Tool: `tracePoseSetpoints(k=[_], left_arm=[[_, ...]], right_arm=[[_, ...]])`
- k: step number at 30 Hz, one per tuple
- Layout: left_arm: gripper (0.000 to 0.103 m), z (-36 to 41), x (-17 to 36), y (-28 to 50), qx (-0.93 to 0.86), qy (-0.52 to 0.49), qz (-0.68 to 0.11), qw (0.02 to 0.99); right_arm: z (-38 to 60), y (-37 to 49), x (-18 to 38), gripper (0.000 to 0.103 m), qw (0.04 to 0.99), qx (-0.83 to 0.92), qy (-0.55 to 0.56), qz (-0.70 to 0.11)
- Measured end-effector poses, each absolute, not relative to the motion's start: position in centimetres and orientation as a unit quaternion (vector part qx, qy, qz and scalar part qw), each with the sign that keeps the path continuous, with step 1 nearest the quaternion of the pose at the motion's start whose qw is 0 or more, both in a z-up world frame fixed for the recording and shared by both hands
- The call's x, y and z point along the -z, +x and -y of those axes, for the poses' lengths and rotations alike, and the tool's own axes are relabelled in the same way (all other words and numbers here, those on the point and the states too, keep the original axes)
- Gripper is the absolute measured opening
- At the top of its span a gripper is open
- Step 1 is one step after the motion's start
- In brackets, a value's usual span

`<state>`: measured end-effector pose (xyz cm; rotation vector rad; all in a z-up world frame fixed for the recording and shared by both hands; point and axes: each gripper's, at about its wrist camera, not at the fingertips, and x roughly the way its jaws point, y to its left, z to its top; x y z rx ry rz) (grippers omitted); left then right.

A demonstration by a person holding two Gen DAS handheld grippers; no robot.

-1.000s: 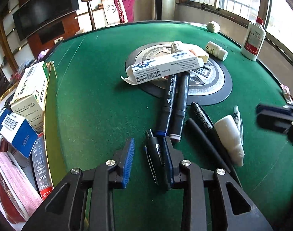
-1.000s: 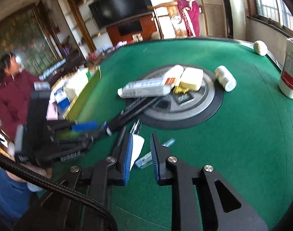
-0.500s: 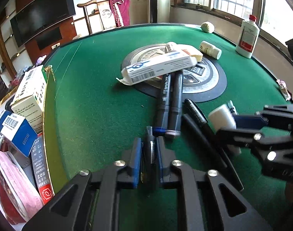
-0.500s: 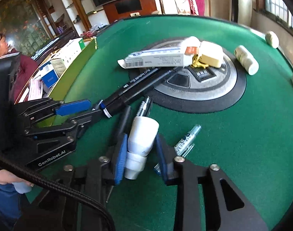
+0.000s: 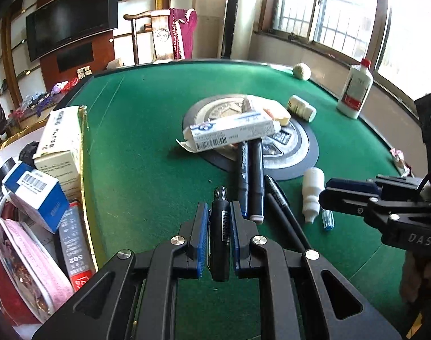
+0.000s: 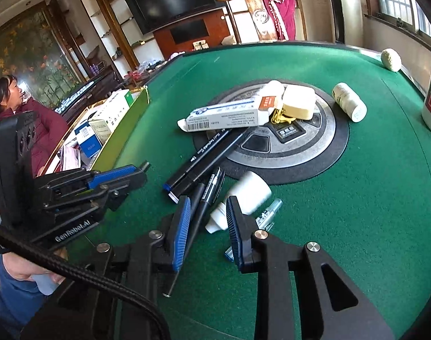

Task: Organize objects
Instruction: 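Grasp a black marker with the left gripper while the right gripper grasps the white dropper bottle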

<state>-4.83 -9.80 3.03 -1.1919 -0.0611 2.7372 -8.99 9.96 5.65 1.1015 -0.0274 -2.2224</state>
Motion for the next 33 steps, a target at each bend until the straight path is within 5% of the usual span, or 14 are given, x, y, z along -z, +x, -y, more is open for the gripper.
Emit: tracePoseSetpoints(k=[6, 8, 13, 18, 21, 33], left_arm=[[0.012, 10.4, -3.2, -5.1, -0.914, -0.396, 0.033, 0.078], [0.012, 10.4, -3.1, -5.2, -0.914, -0.397, 0.033, 0.080], [0.012, 10.3, -3.3, -5.1, -0.914, -0.395, 0.034, 0.089], [0.012, 10.6, -3.3, -5.1, -0.912, -0.397, 0.040, 0.088], [0.012, 10.6, -3.2, -5.0, -0.912, -0.399, 0.039, 0.087], [0.012, 10.8, -3.6, -4.8, -0.917, -0.388, 0.045, 0.085]], right_arm=[[-10.7, -10.2, -5.3, 0.023, 0.282, 0.856, 0.433, 0.020], [-11.5, -11.2, -4.8, 0.033, 0.270, 0.851, 0.449, 0.046], [-11.6, -12.9, -3.8, 0.034, 0.268, 0.839, 0.469, 0.069], [-7.6, -13.1, -3.0, 0.034, 0.265, 0.844, 0.464, -0.034], [-5.2, -11.8, -2.8, 0.023, 0.251, 0.864, 0.414, -0.135], [-8.3, -9.6, -7.8, 0.024, 0.338, 0.880, 0.334, -0.017]])
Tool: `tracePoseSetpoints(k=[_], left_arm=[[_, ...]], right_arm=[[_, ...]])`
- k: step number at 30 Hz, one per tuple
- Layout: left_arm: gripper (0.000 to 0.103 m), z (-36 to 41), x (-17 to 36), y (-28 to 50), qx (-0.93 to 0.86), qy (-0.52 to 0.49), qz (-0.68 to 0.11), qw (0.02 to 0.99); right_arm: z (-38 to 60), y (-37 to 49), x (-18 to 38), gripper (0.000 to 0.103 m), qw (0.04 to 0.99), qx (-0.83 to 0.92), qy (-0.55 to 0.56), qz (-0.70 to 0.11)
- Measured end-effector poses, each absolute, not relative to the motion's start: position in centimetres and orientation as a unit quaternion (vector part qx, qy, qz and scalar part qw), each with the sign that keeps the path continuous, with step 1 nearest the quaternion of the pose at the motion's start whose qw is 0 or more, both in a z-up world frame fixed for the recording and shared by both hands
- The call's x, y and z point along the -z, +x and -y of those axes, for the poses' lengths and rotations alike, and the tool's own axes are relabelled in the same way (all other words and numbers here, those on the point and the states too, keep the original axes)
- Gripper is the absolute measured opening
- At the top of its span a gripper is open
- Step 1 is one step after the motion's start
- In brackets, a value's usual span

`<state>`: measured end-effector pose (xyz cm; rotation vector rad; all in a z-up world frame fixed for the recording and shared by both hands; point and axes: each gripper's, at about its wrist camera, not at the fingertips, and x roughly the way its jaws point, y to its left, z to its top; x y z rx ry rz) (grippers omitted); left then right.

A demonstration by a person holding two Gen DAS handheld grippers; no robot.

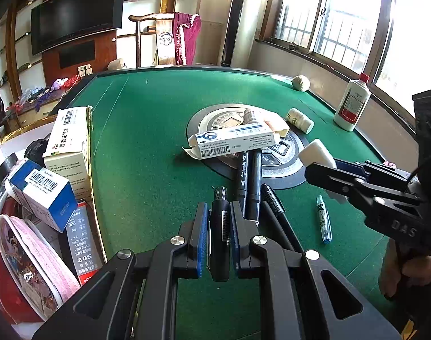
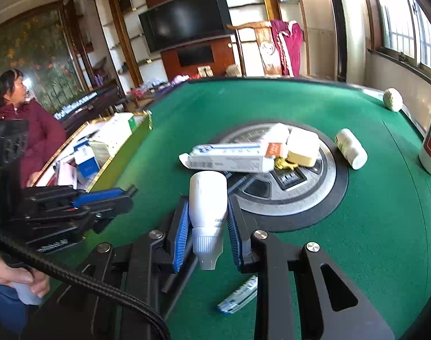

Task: Organize objects
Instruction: 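Lift the black marker and white dropper bottle off the table, then carry the marker and dropper bottle into the white tray and open both grippers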

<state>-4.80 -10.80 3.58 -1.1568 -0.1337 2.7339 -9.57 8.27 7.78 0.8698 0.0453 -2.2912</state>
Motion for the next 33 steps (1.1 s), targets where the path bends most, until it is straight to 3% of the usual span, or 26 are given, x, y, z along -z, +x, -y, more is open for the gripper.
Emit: tracePoseSetpoints(k=[18, 33], left_arm=[[0.012, 10.7, -5.8, -3.0, -0.947, -0.320, 0.005, 0.023], [0.012, 13.0, -7.4, -1.1, -0.963, -0.270, 0.017, -0.013]], right_arm=[[-6.3, -7.5, -8.7, 0.024, 0.348, 0.883, 0.315, -0.016], [-2.8, -5.3, -9.2, 0.024, 0.367, 0.877, 0.309, -0.001]])
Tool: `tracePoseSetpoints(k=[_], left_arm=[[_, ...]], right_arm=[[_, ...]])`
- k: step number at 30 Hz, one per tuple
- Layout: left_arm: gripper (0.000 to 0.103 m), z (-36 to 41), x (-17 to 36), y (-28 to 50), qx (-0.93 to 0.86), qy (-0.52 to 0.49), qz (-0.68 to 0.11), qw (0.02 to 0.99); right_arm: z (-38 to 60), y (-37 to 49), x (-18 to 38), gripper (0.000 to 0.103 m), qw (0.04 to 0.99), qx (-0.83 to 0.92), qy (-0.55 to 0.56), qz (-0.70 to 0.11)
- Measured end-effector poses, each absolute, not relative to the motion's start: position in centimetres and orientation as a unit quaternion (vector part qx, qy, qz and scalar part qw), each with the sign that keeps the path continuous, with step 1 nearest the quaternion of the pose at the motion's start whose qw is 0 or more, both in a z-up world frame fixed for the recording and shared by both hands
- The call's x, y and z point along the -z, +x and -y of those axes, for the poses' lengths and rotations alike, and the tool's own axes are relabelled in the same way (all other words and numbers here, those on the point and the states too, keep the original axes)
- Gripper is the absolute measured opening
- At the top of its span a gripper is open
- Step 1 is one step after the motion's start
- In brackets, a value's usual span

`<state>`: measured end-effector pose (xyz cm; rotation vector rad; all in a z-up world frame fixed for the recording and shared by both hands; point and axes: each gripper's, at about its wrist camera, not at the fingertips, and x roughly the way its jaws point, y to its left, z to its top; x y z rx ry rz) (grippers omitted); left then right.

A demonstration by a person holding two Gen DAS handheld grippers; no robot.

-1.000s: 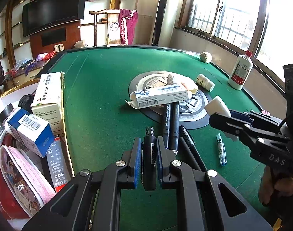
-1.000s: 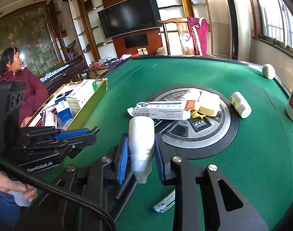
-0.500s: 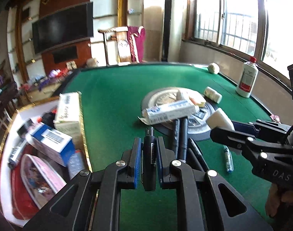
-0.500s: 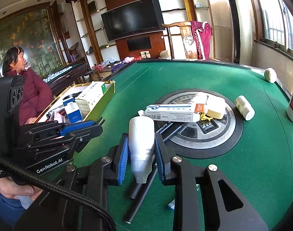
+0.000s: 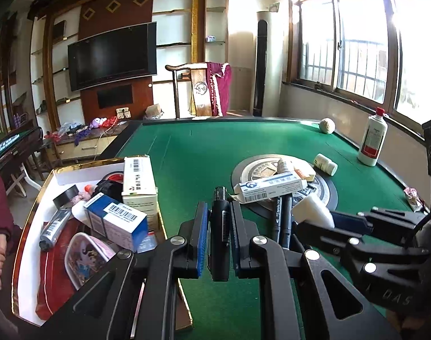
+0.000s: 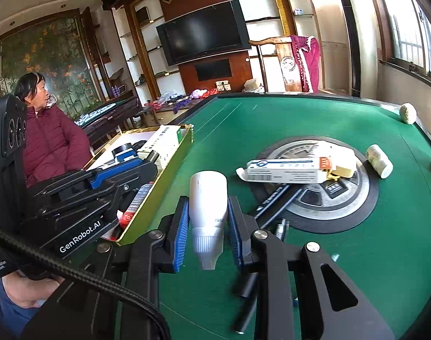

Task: Organize objects
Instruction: 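Carry the marker and dropper bottle into the white tray and open both grippers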

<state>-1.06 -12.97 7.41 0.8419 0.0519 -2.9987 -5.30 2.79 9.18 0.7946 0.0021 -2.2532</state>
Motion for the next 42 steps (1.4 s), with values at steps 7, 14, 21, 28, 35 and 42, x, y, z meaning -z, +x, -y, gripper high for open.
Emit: tracePoseSetpoints(k=[7, 14, 21, 28, 35, 42], left_arm=[[0.012, 14.2, -7.8, -0.2, 0.965, 0.258, -0.028, 0.026], [0.012, 15.5, -7.7, 0.1, 0.965, 0.254, -0.041, 0.042], [0.012, 18.1, -7.6, 0.9, 0.965, 0.242, -0.064, 0.078], [0.012, 21.4, -6.7, 1.7, 0.957, 0.244, -0.087, 0.129], [0.012, 24.3, -5.4, 2.1, 0.944, 0.260, -0.102, 0.177], [0.012, 25.4, -4.6, 1.9, 0.937, 0.274, -0.109, 0.189]], right_arm=[[-1.3, -4.6, -8.9, 0.024, 0.374, 0.873, 0.314, -0.002], [0.6, -3.6, -8.8, 0.024, 0.384, 0.868, 0.314, -0.005], [3.6, -2.1, -8.9, 0.024, 0.404, 0.861, 0.308, -0.025], [6.5, -1.0, -8.5, 0.024, 0.421, 0.852, 0.308, -0.049], [9.2, -0.2, -7.9, 0.024, 0.433, 0.843, 0.310, -0.077], [11.0, -0.5, -6.9, 0.024, 0.435, 0.836, 0.321, -0.095]])
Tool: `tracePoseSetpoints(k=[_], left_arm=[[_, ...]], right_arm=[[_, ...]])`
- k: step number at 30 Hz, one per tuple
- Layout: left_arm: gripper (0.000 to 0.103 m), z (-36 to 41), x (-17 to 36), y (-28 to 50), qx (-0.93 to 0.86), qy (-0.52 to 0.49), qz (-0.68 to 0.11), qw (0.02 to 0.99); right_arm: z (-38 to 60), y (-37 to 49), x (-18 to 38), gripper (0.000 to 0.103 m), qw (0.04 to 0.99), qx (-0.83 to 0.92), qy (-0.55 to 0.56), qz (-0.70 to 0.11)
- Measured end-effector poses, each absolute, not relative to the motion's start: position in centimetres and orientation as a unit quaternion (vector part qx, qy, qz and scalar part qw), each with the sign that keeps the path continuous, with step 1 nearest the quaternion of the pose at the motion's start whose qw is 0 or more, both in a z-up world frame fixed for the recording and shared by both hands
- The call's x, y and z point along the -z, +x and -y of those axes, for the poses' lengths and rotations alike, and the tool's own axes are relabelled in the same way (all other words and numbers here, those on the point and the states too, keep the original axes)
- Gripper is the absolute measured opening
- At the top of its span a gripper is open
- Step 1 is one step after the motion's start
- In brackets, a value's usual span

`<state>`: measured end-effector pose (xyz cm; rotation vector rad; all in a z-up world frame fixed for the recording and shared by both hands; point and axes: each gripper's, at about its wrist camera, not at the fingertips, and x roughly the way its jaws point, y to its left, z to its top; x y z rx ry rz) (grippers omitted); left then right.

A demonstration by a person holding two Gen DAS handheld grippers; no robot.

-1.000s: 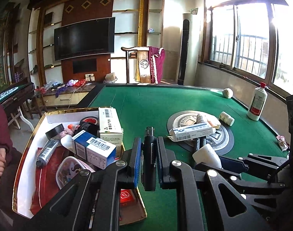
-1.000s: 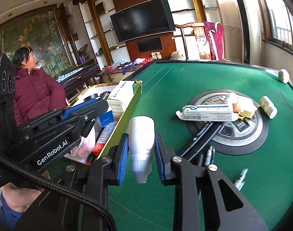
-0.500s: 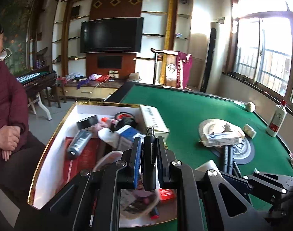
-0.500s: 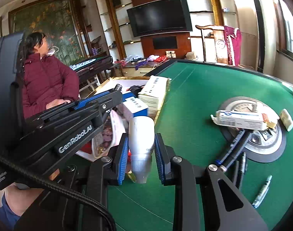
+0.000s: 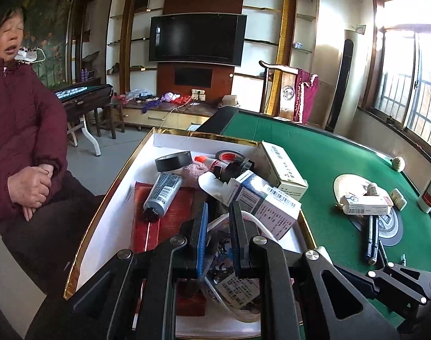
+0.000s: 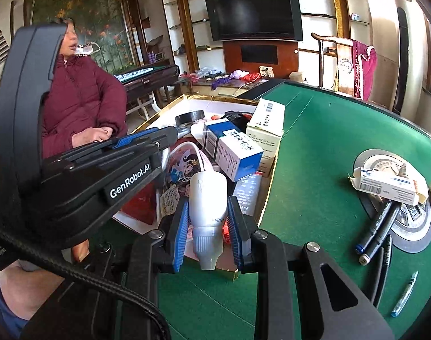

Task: Organize objects
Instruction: 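Carry the marker and dropper bottle into the white tray and open both grippers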

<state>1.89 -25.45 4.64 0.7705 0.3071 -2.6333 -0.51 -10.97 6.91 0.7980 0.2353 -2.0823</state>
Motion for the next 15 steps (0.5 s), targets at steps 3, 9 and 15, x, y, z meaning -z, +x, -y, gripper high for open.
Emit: tracePoseSetpoints(k=[3, 9, 15], left_arm=[[0.012, 26.3, -4.4, 1.9, 0.932, 0.279, -0.118, 0.198], [0.012, 27.8, -3.9, 2.0, 0.924, 0.284, -0.140, 0.213], [0.015, 29.3, -4.2, 3.0, 0.919, 0.259, -0.175, 0.242]], right_arm=[[11.6, -0.7, -6.7, 0.024, 0.435, 0.834, 0.323, -0.101], [13.1, -1.2, -6.3, 0.024, 0.439, 0.830, 0.325, -0.115], [13.9, -1.0, -5.8, 0.029, 0.439, 0.823, 0.329, -0.149]])
